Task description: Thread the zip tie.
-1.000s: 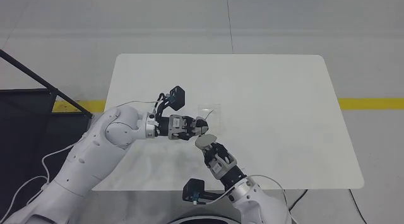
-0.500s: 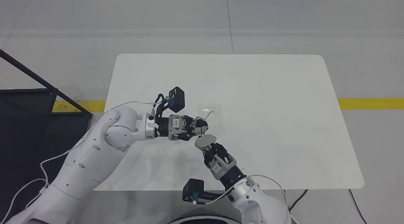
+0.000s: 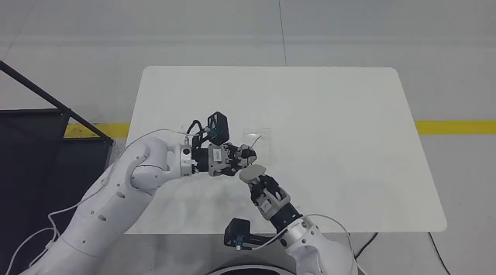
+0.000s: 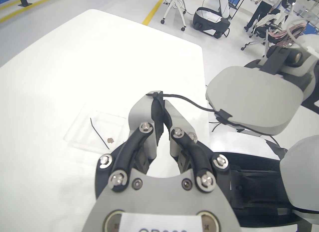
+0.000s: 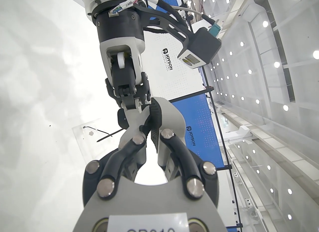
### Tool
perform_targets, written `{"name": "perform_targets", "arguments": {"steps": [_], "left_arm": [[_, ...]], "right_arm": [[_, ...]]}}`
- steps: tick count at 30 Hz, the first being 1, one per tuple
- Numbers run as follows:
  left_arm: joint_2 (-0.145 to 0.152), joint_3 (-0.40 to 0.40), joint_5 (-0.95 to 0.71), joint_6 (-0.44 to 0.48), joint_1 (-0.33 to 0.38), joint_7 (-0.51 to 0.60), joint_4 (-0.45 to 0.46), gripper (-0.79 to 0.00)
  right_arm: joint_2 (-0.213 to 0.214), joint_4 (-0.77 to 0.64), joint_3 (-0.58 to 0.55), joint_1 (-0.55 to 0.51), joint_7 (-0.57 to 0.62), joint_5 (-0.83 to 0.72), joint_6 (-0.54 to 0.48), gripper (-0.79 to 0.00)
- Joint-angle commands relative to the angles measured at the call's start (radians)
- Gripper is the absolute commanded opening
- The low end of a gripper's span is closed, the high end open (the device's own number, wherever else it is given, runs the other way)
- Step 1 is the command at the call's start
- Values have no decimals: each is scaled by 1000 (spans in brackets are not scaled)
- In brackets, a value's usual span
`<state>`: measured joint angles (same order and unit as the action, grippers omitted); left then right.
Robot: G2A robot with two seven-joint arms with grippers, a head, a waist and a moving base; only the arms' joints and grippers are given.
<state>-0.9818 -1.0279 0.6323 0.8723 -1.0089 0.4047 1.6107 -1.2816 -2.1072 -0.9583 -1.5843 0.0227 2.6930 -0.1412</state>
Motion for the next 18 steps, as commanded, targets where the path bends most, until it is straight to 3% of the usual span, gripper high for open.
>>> {"name": "perform_targets", "arguments": {"steps": [1,18], "left_arm": [[0,-6,24,-1,-8,-17,10,-785],[0,-53,115,-21,-69,-140,49,-785]], "right_arm": [[0,-1,0,0,1,-2,0,-785],[3,2,1,6,-2,13,-47,-785]]}}
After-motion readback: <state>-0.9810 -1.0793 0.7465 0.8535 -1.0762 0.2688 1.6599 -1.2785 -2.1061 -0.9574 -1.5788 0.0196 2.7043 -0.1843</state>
